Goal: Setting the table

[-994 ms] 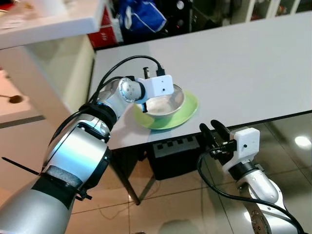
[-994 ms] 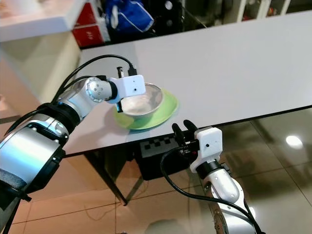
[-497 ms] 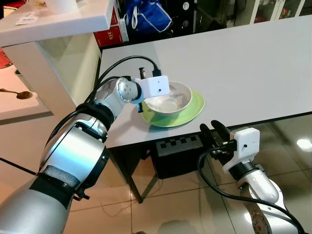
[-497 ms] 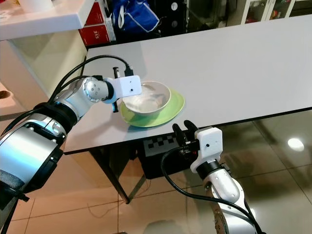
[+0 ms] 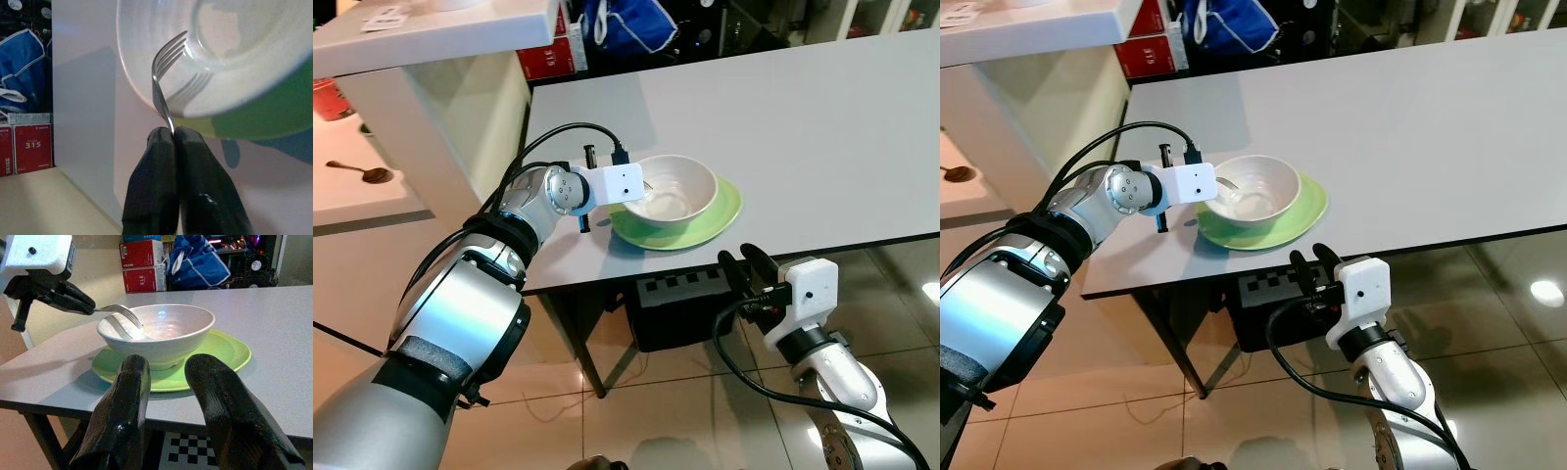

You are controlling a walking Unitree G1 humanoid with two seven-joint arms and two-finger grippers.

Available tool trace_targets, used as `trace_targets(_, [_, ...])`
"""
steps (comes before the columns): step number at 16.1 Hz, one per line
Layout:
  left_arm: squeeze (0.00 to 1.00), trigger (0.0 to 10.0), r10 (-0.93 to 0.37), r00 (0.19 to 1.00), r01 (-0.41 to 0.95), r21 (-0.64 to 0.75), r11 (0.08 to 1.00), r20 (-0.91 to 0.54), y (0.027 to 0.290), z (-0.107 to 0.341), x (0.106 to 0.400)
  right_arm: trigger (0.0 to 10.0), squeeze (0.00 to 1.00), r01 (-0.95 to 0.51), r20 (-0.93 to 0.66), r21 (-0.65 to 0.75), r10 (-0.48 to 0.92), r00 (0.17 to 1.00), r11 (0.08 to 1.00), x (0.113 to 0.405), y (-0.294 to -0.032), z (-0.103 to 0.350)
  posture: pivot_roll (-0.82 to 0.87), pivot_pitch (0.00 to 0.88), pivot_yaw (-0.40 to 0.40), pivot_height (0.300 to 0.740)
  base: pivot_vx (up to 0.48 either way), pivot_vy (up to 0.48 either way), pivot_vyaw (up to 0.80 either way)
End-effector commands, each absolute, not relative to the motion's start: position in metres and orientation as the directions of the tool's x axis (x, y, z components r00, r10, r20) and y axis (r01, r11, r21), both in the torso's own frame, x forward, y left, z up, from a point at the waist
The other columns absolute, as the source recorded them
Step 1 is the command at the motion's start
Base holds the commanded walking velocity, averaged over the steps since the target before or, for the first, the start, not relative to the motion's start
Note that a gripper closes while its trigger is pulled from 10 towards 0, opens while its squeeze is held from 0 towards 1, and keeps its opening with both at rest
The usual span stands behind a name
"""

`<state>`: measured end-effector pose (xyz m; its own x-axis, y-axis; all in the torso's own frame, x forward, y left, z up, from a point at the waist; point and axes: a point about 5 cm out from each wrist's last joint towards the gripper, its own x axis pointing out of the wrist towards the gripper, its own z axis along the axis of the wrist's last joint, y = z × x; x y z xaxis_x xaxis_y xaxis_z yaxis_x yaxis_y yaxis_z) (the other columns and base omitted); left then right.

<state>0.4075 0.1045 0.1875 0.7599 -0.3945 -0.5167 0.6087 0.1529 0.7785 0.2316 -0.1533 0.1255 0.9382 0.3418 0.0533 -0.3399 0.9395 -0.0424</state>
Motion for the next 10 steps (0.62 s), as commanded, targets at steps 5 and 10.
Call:
trace_targets(5, [0.00, 10.0, -0.364, 0.776, 0.595, 0.789, 0.152, -0.515, 0.1118, 0.1874, 0.4085, 10.0, 0.00, -0.357, 0.062, -0.048, 0.359, 0.931, 0.933, 0.2288, -0.1498, 0.1302, -0.17, 0.000, 0.143, 0.740, 0.000, 0.000, 0.00])
trace_targets(10, [0.00, 10.0, -0.366, 0.781, 0.586, 0.795, 0.153, -0.505, 0.1115, 0.1898, 0.4092, 10.0, 0.00, -0.359, 0.063, -0.042, 0.361, 0.931, 0.933, 0.2280, -0.1480, 0.1303, -0.16, 0.000, 0.147, 0.740, 0.000, 0.000, 0.00])
